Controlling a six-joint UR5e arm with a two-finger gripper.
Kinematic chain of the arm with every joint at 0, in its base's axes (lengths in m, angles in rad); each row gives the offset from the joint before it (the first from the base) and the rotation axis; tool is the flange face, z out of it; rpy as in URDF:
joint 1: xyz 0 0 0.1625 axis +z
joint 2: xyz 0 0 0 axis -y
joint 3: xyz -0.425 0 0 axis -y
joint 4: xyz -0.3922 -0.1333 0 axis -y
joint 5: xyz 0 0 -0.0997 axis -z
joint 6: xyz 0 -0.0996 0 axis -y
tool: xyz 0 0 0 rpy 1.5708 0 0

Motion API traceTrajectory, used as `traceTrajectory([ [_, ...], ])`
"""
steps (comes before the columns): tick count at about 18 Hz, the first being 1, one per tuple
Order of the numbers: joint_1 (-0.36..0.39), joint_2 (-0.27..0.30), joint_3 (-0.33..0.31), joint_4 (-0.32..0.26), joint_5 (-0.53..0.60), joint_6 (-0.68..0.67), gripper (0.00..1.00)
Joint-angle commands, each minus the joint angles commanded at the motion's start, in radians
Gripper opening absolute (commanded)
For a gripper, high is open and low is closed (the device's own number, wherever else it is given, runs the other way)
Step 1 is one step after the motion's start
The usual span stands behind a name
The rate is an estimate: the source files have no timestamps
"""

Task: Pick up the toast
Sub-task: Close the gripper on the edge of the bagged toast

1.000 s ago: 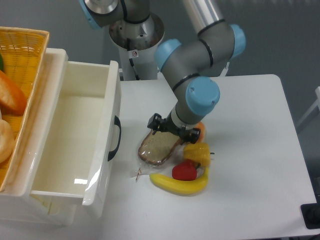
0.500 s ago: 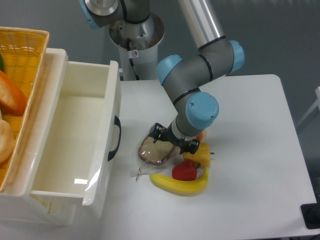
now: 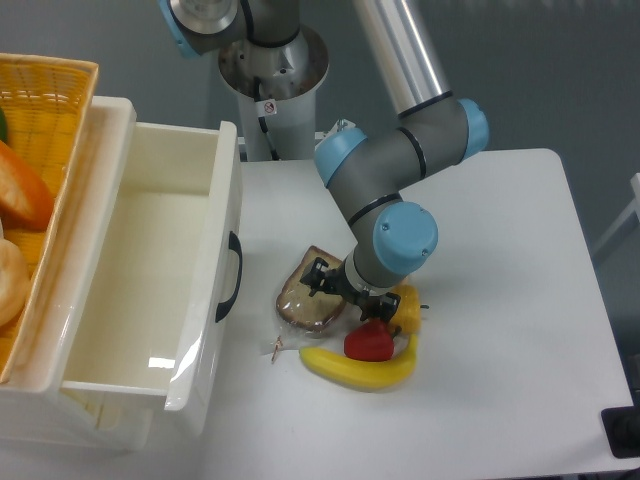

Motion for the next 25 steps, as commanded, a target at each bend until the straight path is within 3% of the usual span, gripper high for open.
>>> traceTrajectory([
  [11, 0.0, -0.009, -0.012, 0.0, 0.0, 0.002, 1.0],
  [13, 0.0, -0.008, -0.012, 0.0, 0.0, 0.0, 0.9],
  [17, 0.0, -0.008, -0.012, 0.0, 0.0, 0.0, 0.6],
  [20, 0.0, -0.006, -0.012, -0.003, -0.002, -0.008, 0.2],
  [22, 0.0, -0.006, -0.012, -0.005, -0.003, -0.009, 0.02],
  [25, 0.0, -0.005, -0.011, -0.005, -0.005, -0.009, 0.0],
])
